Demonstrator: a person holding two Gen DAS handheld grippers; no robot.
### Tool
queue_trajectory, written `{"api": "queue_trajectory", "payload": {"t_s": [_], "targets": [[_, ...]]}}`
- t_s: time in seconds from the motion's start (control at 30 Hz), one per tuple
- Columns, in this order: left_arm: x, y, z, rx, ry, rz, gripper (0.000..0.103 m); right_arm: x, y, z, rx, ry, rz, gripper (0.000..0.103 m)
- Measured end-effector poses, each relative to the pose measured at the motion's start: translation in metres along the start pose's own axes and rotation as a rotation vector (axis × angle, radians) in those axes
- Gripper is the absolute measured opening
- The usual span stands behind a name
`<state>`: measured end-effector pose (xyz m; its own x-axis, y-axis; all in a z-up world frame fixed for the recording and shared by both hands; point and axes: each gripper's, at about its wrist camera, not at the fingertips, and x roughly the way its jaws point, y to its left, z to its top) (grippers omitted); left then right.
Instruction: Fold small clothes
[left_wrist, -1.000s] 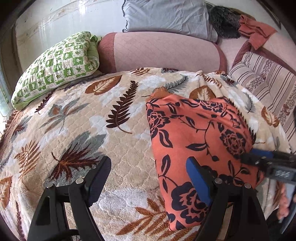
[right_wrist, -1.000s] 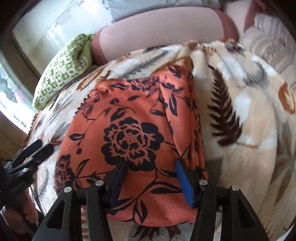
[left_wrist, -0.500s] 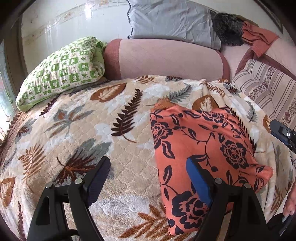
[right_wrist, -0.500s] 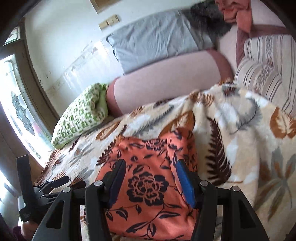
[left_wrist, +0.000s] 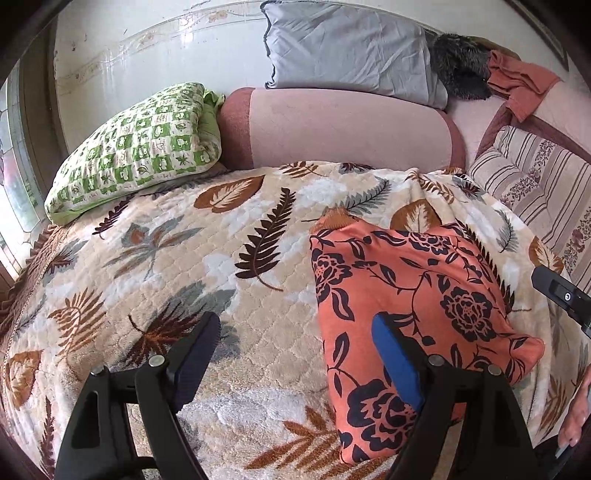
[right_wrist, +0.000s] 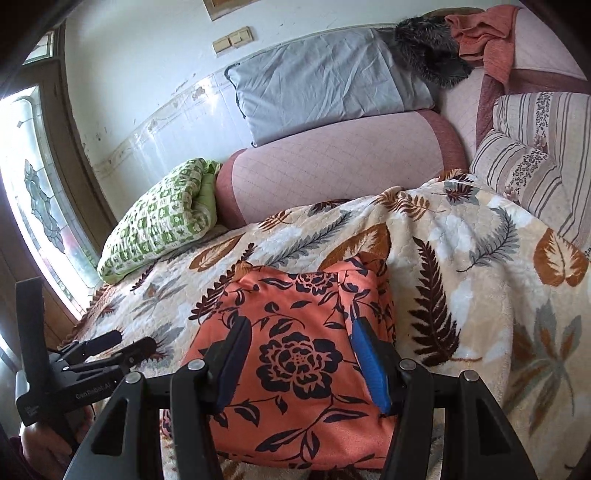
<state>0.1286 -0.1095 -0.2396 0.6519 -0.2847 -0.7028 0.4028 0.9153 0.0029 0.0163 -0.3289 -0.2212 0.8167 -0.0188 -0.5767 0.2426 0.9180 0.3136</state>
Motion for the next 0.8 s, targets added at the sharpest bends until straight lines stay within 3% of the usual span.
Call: {"api": "queue_trajectory", "payload": {"t_s": [0.8], "targets": [[0.024,0.006,0.003,0.009,0.043,0.011,0.084,0.023,-0.033,0.009,0.101,0.060,0.003,0.063]]}}
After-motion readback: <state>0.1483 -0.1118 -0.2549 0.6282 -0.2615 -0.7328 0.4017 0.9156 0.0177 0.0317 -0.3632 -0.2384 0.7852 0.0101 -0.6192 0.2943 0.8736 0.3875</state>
